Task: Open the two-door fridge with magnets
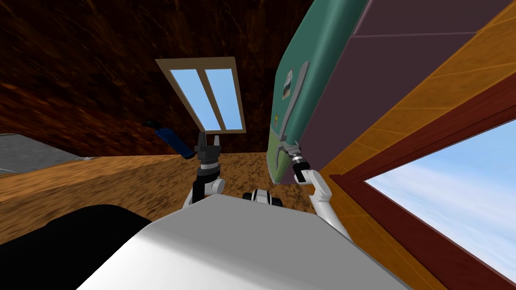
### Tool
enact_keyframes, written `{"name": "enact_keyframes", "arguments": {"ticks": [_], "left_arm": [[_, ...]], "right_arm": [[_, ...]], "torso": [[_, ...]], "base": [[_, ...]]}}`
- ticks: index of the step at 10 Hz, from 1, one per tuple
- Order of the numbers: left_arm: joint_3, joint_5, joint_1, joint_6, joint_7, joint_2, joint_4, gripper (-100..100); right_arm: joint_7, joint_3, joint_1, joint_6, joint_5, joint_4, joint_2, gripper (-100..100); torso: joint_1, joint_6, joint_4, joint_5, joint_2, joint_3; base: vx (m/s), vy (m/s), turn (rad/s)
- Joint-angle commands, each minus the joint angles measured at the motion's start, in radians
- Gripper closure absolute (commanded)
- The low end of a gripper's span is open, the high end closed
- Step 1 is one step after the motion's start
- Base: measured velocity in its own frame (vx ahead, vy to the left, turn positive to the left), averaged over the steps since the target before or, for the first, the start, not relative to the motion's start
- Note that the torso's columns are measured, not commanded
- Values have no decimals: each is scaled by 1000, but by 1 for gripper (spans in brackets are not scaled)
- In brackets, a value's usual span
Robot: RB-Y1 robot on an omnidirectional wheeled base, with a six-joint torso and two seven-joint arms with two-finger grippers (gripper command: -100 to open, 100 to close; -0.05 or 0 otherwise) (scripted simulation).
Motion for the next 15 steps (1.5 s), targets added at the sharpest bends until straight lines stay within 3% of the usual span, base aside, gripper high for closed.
{"name": "enact_keyframes", "arguments": {"ticks": [1,2,10,15], "left_arm": [[0,0,0,0,0,0,0,0],[0,0,0,0,0,0,0,0],[0,0,0,0,0,0,0,0],[0,0,0,0,0,0,0,0]], "right_arm": [[77,14,-50,29,78,64,-19,-100],[86,14,-50,29,82,64,-19,-100],[313,59,-216,111,286,272,-118,-100],[404,78,-278,141,366,349,-167,-100]], "torso": [[0,0,0,0,0,0],[0,0,0,0,0,0],[0,0,-1,0,-3,-2],[0,-2,1,3,-5,-4]], "base": [[-12,9,86],[-6,3,46],[6,-14,91],[1,-8,61]]}}
